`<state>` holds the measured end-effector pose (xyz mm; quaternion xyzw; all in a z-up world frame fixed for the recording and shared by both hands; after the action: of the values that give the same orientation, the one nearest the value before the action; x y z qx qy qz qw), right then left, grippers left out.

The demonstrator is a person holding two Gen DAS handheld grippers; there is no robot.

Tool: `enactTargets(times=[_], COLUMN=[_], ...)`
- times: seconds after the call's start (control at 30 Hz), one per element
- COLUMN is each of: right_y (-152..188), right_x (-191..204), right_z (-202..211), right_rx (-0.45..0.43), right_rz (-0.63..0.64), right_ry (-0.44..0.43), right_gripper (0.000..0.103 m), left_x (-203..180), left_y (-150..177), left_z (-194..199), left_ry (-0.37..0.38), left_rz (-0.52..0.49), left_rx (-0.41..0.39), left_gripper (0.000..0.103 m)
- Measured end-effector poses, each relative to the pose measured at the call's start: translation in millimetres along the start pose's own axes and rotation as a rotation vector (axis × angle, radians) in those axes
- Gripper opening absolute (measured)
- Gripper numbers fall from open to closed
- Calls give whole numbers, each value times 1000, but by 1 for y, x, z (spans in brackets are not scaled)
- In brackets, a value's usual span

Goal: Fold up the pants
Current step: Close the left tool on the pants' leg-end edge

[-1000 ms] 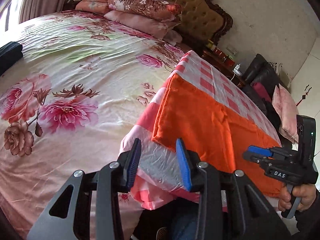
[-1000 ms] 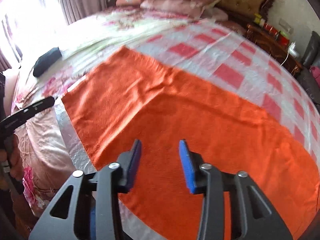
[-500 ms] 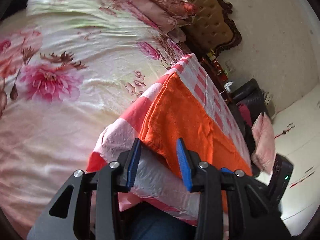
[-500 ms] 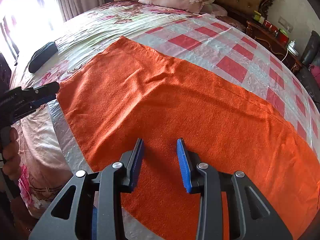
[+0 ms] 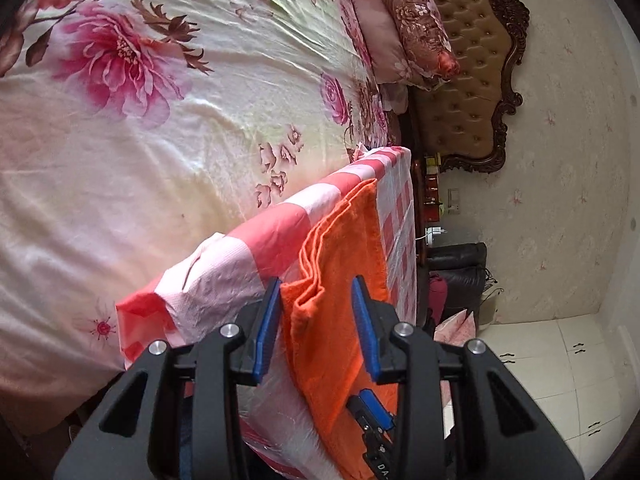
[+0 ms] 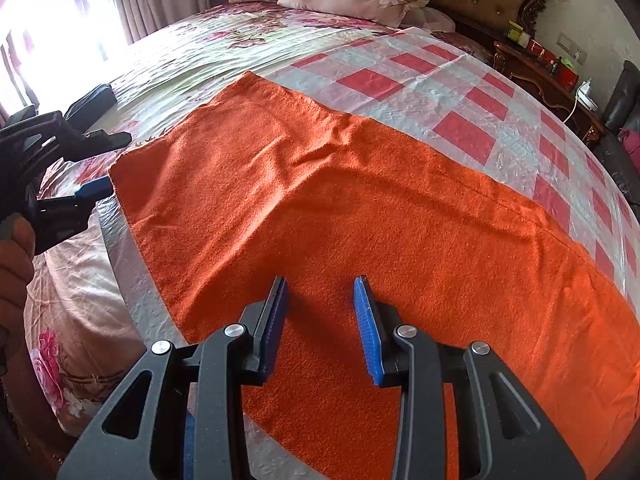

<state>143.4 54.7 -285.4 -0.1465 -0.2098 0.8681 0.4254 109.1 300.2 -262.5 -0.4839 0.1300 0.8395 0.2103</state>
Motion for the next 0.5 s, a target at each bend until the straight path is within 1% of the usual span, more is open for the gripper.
enactTargets(times=[0.03,0.17,0.23,0.3,0.37,0.43,0.47,0.5], right_y=[0,1,0,-1,-2,-4,-4,-4], right_x=[0,0,0,0,-1,-5,-7,-9], right_z=[0,0,0,0,1,9,12,15], right_rx=[0,2,4,16,46,26,19,15], right_rz=[-2,-3,-2,1,-10,-18,-18,-20], right_ry=[0,1,0,6,31,83,104,120], right_gripper=[34,34,34,35,36,42,48,49], left_x=[-1,-5,-8,-14,-22,-34,-38,-44], left_y=[2,8,10,12,15,19,21,24], left_z=[-2,-7,-8,-7,-2,2,4,5], left_ry=[-11,-50,-110,-153,-170,-201,-205,-210], left_rz=[-24,-120,-188,-255,-313,-382,-399,-421], left_rx=[3,-4,-23,-45,-64,-91,-97,-105], left_gripper=[21,20,10,10,10,10,10,10])
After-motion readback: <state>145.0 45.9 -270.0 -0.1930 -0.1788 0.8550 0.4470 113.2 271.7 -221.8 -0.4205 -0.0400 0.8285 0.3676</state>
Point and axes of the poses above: each gripper's, at about its wrist camera, not at the fingertips, and z roughly against the way its jaws point, x to its left, y to its underside, the point moved 5 cm from there along -z, roughly the way its jaws point, and after that the axes turned 3 degrees about z, right-handed, at the moved point
